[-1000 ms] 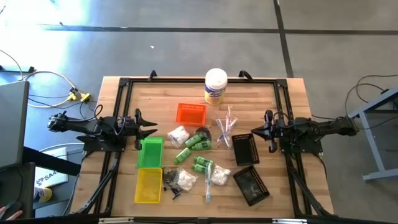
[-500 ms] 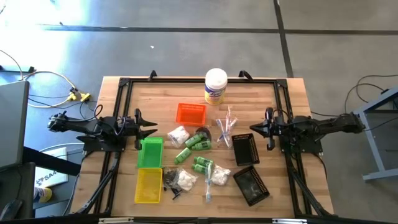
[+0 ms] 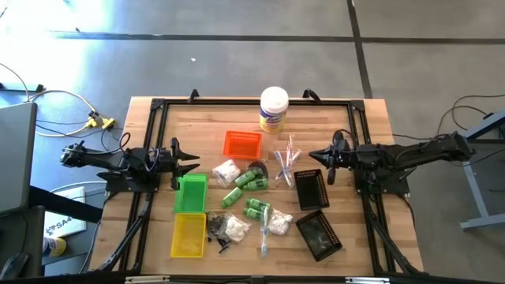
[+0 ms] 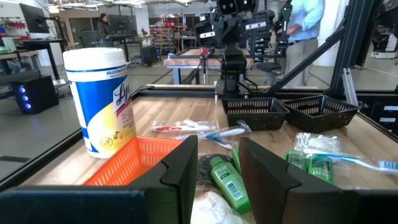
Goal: Pick & Place Travel size toiletries
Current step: Put the red toothbrush into the orange bin
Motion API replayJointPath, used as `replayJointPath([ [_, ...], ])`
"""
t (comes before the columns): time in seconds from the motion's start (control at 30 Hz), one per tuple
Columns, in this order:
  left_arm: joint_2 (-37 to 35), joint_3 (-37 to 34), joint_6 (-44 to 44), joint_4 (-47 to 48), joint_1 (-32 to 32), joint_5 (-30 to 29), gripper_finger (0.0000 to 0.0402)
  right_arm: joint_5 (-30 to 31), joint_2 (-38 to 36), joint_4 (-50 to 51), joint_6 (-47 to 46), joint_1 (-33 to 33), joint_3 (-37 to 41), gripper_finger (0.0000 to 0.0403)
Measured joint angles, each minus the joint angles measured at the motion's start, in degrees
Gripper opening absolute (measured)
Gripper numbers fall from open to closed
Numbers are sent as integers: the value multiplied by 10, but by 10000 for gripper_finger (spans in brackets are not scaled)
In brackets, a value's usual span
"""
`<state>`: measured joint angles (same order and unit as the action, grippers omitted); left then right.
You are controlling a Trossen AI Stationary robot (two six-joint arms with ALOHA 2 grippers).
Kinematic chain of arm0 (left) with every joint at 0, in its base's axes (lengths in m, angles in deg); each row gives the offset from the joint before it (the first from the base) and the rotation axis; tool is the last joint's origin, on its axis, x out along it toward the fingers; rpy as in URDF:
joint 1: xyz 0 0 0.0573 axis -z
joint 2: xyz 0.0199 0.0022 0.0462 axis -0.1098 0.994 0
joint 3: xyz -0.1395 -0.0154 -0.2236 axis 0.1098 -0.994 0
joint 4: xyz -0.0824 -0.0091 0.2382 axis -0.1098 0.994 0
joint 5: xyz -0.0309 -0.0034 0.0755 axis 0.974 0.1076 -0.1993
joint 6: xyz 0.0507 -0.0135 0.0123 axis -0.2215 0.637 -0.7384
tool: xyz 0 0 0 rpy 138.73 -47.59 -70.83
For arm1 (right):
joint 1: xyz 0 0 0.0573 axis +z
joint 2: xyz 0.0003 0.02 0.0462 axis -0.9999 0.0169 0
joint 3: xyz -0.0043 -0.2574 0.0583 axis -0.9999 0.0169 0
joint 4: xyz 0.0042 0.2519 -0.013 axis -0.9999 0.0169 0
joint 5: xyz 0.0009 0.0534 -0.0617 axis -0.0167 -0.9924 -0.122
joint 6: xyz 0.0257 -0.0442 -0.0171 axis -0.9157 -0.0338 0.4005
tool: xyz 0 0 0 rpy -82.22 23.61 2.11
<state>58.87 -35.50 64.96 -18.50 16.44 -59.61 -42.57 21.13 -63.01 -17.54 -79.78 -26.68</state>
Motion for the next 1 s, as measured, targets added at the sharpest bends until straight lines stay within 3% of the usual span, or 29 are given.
replayJointPath([
  [0.37,0,0,0,0,0,0,113,17,150,108,-99,-34,-105,3],
  [0.67,0,0,0,0,0,0,113,-33,267,168,-223,-123,-164,3],
  [0.87,0,0,0,0,0,0,113,-81,319,167,-228,-170,-185,3],
  [1.0,0,0,0,0,0,0,113,-102,338,139,-174,-190,-187,3],
])
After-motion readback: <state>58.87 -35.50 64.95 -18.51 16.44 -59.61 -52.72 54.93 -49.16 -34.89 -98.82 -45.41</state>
